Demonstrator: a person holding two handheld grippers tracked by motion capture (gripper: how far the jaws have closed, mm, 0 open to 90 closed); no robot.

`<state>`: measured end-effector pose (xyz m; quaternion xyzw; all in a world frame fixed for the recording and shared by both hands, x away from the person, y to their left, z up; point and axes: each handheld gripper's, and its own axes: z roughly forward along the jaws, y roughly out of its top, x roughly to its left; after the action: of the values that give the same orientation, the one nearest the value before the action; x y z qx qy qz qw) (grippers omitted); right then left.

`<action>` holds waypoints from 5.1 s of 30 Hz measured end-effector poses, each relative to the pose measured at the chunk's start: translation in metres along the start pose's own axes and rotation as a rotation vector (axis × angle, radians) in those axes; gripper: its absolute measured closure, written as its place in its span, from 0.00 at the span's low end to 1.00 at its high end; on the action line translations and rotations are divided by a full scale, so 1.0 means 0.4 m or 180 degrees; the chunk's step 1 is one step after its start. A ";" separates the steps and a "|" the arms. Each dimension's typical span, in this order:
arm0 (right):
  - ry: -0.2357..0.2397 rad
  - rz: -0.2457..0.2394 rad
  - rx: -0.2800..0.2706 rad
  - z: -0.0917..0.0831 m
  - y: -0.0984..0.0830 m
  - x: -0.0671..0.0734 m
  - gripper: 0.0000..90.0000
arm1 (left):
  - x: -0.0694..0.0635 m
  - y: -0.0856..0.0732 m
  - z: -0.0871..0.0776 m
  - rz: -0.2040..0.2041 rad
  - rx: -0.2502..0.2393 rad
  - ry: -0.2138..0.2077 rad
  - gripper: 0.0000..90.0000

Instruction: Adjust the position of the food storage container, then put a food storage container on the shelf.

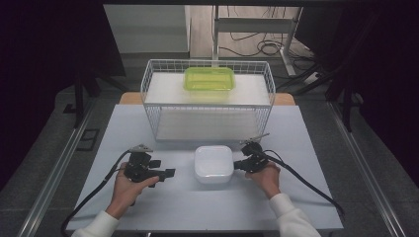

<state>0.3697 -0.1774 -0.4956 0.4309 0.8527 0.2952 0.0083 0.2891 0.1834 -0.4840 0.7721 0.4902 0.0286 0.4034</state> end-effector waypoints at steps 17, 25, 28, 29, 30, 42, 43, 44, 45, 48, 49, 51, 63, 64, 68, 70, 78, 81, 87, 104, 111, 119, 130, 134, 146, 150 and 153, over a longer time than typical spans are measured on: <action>-0.0119 0.0032 -0.0289 -0.060 0.006 -0.010 0.99 | 0.007 -0.010 -0.020 -0.0057 -0.0069 0.0013 0.27; -0.0389 0.0047 -0.0588 -0.139 -0.024 -0.032 0.96 | 0.020 -0.019 -0.049 -0.0187 -0.0161 -0.0022 0.28; -0.0443 0.0097 -0.0677 -0.174 -0.050 -0.062 0.95 | 0.018 -0.018 -0.047 -0.0210 -0.0162 -0.0069 0.28; -0.0446 0.0115 -0.0708 -0.187 -0.060 -0.068 0.94 | 0.018 -0.018 -0.046 -0.0227 -0.0160 -0.0079 0.28; -0.0419 0.0137 -0.0730 -0.200 -0.069 -0.073 0.92 | 0.018 -0.018 -0.045 -0.0240 -0.0158 -0.0083 0.28; 0.0255 0.0544 -0.0944 -0.256 -0.130 -0.061 0.51 | 0.026 -0.008 -0.047 -0.0388 -0.0180 -0.0240 0.28; 0.0288 0.0561 -0.0965 -0.254 -0.131 -0.057 0.49 | 0.026 -0.008 -0.048 -0.0400 -0.0176 -0.0255 0.28; 0.0308 0.0586 -0.0982 -0.250 -0.131 -0.052 0.47 | 0.026 -0.007 -0.049 -0.0418 -0.0173 -0.0264 0.28; 0.0294 0.0599 -0.0976 -0.245 -0.131 -0.046 0.45 | 0.027 -0.007 -0.049 -0.0439 -0.0181 -0.0276 0.28; 0.0230 0.0618 -0.0860 -0.226 -0.130 -0.042 0.43 | 0.029 -0.005 -0.047 -0.0462 -0.0185 -0.0315 0.28; 0.0207 0.0601 -0.0836 -0.222 -0.131 -0.040 0.42 | 0.030 -0.004 -0.045 -0.0483 -0.0181 -0.0330 0.28; 0.0215 0.0579 -0.0865 -0.220 -0.131 -0.037 0.42 | 0.030 -0.003 -0.043 -0.0484 -0.0185 -0.0359 0.28; 0.0450 0.0557 -0.1007 -0.223 -0.131 -0.030 0.39 | 0.037 0.006 -0.042 -0.0542 -0.0242 -0.0425 0.28; 0.0485 0.0586 -0.1022 -0.223 -0.129 -0.029 0.39 | 0.037 0.008 -0.042 -0.0567 -0.0262 -0.0445 0.28; 0.0527 0.0604 -0.1018 -0.215 -0.129 -0.026 0.40 | 0.035 0.024 -0.035 -0.0659 -0.0348 -0.0508 0.28; 0.0545 0.0606 -0.1007 -0.212 -0.130 -0.023 0.40 | 0.026 0.034 -0.026 -0.0622 -0.0357 -0.0510 0.28; 0.0750 0.0762 -0.1040 -0.181 -0.098 -0.041 0.40 | 0.010 0.043 -0.011 -0.0625 -0.0326 -0.0583 0.28; 0.0814 0.0813 -0.1019 -0.169 -0.089 -0.045 0.40 | 0.011 0.045 -0.004 -0.0676 -0.0323 -0.0622 0.28; 0.0846 0.0746 -0.0952 -0.145 -0.062 -0.029 0.40 | 0.015 0.059 0.022 -0.0797 -0.0306 -0.0709 0.28; 0.1020 0.0831 -0.0696 -0.071 -0.020 -0.024 0.43 | 0.024 0.075 0.115 -0.1152 -0.0086 -0.1016 0.36; 0.1087 0.0924 -0.0643 -0.042 -0.009 -0.041 0.49 | 0.022 0.069 0.154 -0.1186 0.0062 -0.1114 0.42; 0.1180 0.0953 -0.0526 -0.025 -0.011 -0.042 0.59 | 0.019 0.067 0.166 -0.1213 0.0134 -0.1164 0.54; 0.1219 0.0990 -0.0490 -0.020 -0.014 -0.040 0.72 | 0.012 0.064 0.166 -0.1257 0.0141 -0.1184 0.74; 0.1224 0.1013 -0.0491 -0.020 -0.015 -0.039 0.73 | 0.011 0.064 0.162 -0.1267 0.0146 -0.1172 0.77; 0.1208 0.0956 -0.0561 -0.031 -0.018 -0.036 0.77 | 0.004 0.062 0.152 -0.1214 0.0086 -0.1166 0.81; 0.1189 0.0926 -0.0586 -0.033 -0.018 -0.035 0.77 | 0.004 0.062 0.151 -0.1196 0.0072 -0.1167 0.81; 0.1182 0.0909 -0.0609 -0.035 -0.019 -0.034 0.78 | 0.003 0.062 0.149 -0.1188 0.0064 -0.1168 0.82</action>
<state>0.3690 -0.1979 -0.4913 0.4827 0.7383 0.4468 -0.1495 0.3340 0.1440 -0.5083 0.6646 0.5431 -0.1918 0.4761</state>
